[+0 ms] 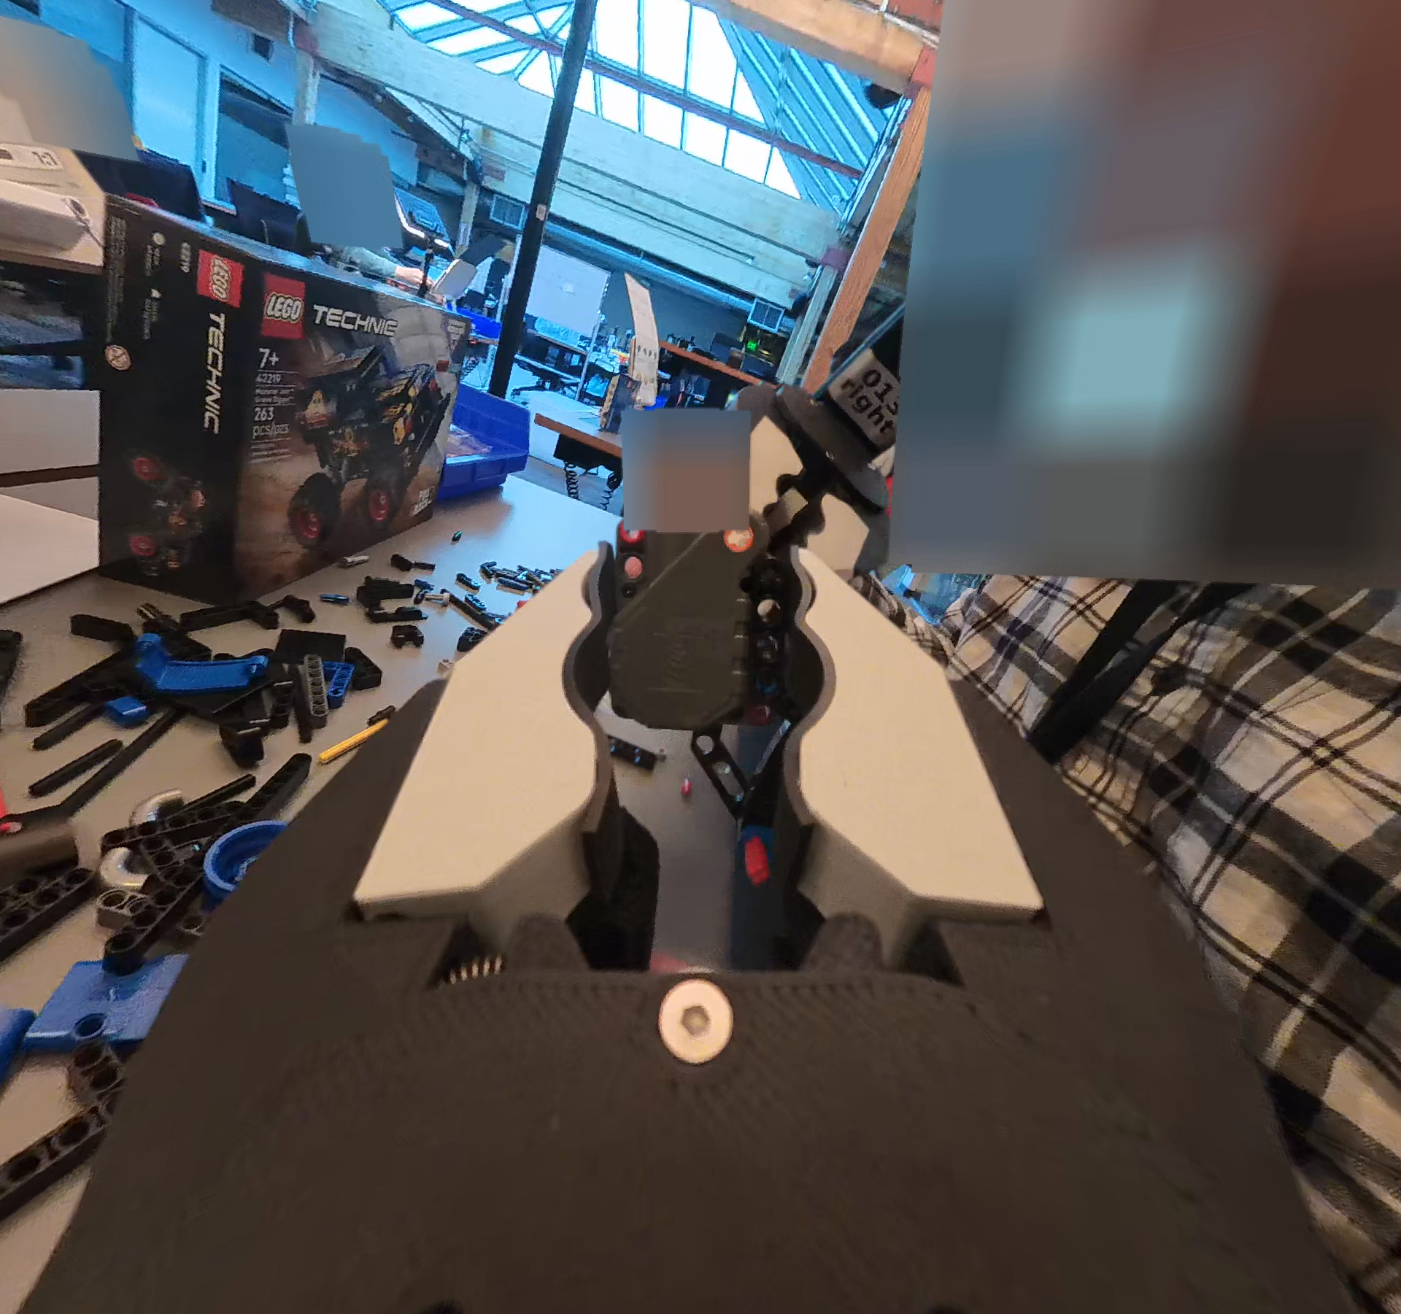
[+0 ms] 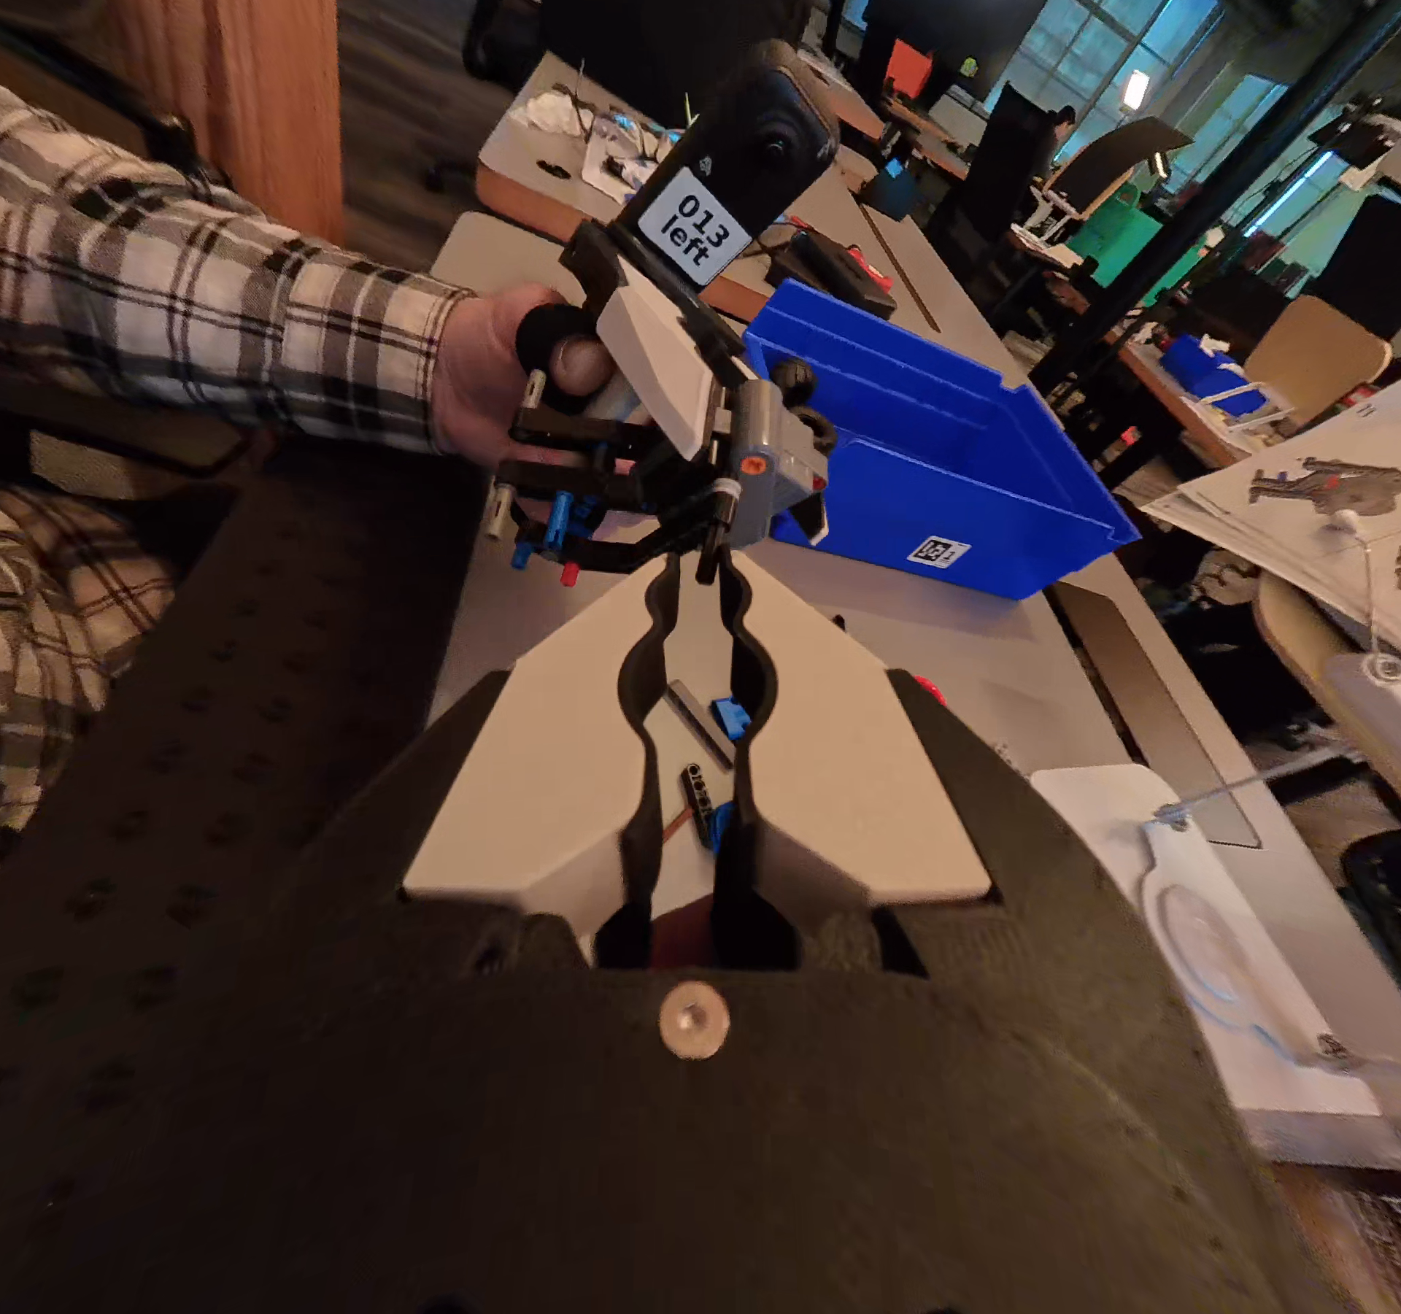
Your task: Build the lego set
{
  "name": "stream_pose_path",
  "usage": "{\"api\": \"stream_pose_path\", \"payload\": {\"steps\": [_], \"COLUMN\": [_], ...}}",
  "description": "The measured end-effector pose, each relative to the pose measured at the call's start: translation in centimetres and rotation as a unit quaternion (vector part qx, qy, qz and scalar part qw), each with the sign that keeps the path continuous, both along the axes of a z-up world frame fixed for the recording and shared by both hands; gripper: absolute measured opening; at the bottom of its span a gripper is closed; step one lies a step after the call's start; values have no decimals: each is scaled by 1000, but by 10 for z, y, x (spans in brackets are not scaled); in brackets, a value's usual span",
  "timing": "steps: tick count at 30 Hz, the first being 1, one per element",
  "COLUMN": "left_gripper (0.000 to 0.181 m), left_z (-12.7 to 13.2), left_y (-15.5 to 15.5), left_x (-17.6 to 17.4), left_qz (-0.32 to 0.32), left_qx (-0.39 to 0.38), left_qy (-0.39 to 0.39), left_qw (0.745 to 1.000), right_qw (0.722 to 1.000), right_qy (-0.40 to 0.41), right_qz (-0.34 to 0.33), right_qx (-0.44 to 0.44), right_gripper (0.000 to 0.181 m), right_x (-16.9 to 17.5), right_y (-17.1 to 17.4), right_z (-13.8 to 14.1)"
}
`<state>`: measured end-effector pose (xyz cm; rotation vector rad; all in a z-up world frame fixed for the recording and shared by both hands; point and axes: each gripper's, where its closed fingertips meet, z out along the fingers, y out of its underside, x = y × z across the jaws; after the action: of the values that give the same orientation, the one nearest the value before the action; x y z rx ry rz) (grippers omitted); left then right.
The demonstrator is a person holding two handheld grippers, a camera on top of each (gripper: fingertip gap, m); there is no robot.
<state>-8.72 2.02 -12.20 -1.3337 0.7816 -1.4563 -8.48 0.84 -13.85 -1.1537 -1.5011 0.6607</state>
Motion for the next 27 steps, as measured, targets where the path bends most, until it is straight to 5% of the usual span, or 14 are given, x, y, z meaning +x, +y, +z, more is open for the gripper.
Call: {"api": "stream_pose_path", "payload": {"steps": [27], "left_gripper": [41], "left_z": [6], "left_y": [1], "left_x": [-3], "left_qz": [-19], "left_qx": [-35], "left_qy": [-60], "left_qw": [997], "right_qw": [994], "right_qy": [-9], "right_qz": [-17], "right_qx": [106], "right_gripper": [1], "right_x": [-3], "right_y": [-1], "right_z": [12]}}
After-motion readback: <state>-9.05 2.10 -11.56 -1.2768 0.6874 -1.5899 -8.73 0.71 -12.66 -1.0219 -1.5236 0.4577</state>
